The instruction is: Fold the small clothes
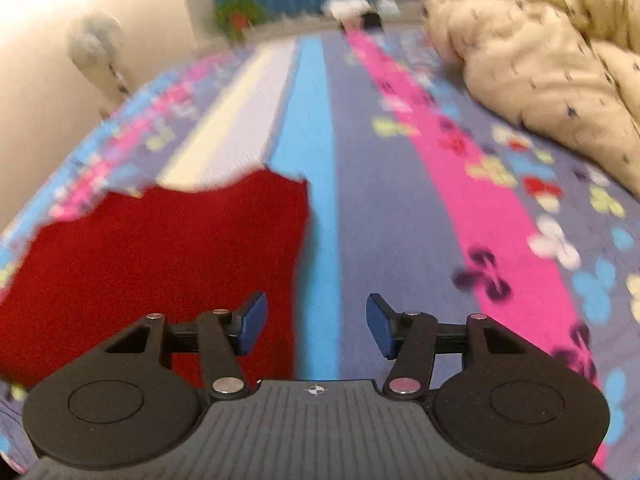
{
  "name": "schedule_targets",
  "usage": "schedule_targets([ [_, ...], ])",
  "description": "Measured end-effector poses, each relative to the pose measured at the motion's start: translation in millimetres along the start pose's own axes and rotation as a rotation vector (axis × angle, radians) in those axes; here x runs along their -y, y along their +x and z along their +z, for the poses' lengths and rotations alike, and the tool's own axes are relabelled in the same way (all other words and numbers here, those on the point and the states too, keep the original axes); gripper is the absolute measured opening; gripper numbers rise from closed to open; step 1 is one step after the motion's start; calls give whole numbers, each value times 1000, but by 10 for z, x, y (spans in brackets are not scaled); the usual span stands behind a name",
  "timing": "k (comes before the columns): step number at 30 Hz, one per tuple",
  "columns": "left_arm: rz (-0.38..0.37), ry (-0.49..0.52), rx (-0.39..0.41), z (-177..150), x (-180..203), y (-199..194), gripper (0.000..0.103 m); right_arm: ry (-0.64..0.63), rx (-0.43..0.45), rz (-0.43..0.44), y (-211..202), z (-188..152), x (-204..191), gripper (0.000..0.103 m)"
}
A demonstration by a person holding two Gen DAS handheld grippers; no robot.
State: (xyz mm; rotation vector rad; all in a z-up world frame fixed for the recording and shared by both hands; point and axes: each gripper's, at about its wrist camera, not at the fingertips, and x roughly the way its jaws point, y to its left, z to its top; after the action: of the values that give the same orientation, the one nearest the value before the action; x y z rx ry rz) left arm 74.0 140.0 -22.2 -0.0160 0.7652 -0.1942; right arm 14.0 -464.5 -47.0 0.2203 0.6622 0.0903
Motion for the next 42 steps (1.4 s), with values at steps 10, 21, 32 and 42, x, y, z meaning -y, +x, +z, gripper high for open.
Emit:
schedule_targets([
  [10,57,244,-261,-136,456,518,80,-249,-315,17,513,-279,-390,60],
  [21,83,19,39,227,315,189,80,-170,-105,-4,368,-64,-305,61],
  [32,183,13,-169,127,293,552,87,-228,-201,-89,517,-196,-373,66],
  [42,119,0,-66,225,350,455,87,-177,-75,-80,396,-55,-358,67],
])
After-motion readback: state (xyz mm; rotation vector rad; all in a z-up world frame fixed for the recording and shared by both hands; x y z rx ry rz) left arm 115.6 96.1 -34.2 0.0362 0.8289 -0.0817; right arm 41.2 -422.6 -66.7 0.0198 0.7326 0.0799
